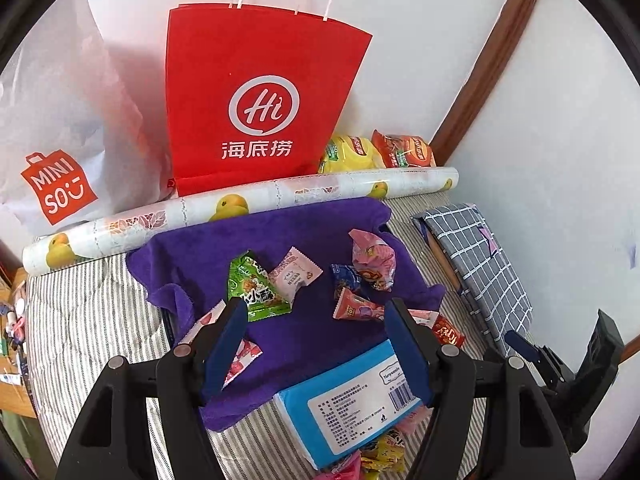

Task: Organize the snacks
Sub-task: 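Move both open tools back toward the loose snacks beside the towel, then grasp the red gold-printed packet on the mattress with the right tool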

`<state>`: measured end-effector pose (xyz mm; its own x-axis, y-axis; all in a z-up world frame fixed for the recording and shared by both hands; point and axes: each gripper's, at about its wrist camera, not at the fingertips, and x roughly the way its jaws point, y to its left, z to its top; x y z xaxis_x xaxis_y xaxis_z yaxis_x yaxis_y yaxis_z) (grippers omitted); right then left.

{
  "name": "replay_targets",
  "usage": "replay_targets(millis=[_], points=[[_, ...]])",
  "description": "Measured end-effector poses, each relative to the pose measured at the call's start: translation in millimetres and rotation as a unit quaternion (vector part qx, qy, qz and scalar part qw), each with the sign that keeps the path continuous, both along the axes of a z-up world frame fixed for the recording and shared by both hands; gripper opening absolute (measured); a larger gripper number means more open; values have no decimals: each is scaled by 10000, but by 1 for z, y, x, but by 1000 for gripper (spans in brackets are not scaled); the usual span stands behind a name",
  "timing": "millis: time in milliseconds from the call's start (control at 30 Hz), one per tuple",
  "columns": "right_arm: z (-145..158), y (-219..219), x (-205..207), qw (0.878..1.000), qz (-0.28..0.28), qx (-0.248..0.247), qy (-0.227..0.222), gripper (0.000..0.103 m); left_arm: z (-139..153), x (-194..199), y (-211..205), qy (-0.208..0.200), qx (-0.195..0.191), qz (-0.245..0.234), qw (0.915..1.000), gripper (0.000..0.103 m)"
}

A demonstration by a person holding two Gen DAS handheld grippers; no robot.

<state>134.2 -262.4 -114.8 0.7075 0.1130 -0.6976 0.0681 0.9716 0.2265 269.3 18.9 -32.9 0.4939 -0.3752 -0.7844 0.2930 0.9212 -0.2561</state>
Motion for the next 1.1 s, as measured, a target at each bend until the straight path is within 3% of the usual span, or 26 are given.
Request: replay_targets(millis=[400, 667, 1100], points=[[-25, -13, -8, 9997, -84, -177, 170, 68, -7, 6, 1, 84, 56, 62, 9999, 69], [-59, -19, 16, 9984, 96, -360, 426, 68, -18, 12, -6, 190, 175, 16, 9997, 69], [-96, -32, 53, 9972, 355, -202, 630, 68, -37, 20, -20, 392, 411, -57, 9984, 69]])
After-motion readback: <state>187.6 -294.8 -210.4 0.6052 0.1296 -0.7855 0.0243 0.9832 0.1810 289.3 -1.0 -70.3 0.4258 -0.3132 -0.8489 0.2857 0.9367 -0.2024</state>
